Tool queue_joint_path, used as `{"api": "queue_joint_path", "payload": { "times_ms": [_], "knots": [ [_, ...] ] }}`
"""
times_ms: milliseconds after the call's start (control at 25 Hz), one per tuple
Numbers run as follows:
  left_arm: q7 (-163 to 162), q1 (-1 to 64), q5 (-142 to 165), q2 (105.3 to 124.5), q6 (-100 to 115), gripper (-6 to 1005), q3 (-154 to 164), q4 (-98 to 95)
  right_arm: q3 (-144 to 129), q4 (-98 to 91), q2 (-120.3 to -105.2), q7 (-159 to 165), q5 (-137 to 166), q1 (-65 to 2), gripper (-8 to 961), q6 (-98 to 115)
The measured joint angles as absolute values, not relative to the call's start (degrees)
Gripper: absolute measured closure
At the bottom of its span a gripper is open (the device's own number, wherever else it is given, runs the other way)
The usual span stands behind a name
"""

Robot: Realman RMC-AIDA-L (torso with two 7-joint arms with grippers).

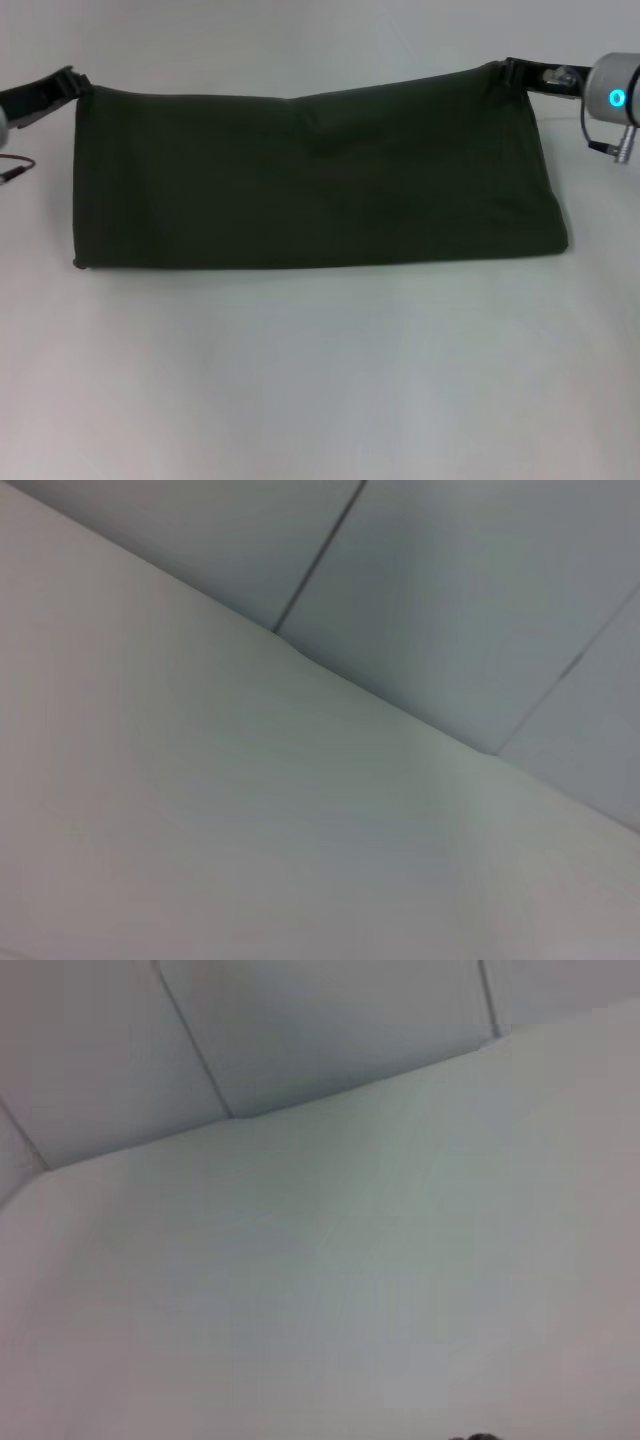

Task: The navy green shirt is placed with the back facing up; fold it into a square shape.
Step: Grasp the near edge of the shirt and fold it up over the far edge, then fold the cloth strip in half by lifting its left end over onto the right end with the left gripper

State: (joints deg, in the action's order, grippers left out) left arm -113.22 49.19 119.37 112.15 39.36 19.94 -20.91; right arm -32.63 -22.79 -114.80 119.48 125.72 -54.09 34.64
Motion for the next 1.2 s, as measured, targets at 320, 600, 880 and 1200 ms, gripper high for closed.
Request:
{"api": "queue_joint_path", "payload": {
  "times_ms": [320,600,880,1200],
  "knots": [
    [-98.2,50.1,108.2,116.56,30.8,896,19.9,-19.2,-33.2,-21.0,-116.33,119.7,125.7,-54.2,849,27.5],
    [-93.9,50.2,102.7,118.17,26.1,887,20.0,-18.7,-33.2,-20.6,-116.50,119.5,125.9,-54.0,841,25.4],
    [-94.1,48.6,102.7,116.47,28.2,698,20.5,-18.4,-33.8,-21.7,-115.29,119.4,126.1,-53.4,566,25.9],
    [-100.5,40.8,103.1,108.50,60.7,359,21.3,-19.0,-33.3,-31.3,-112.70,118.7,116.3,-45.1,214,46.9]
  ]
}}
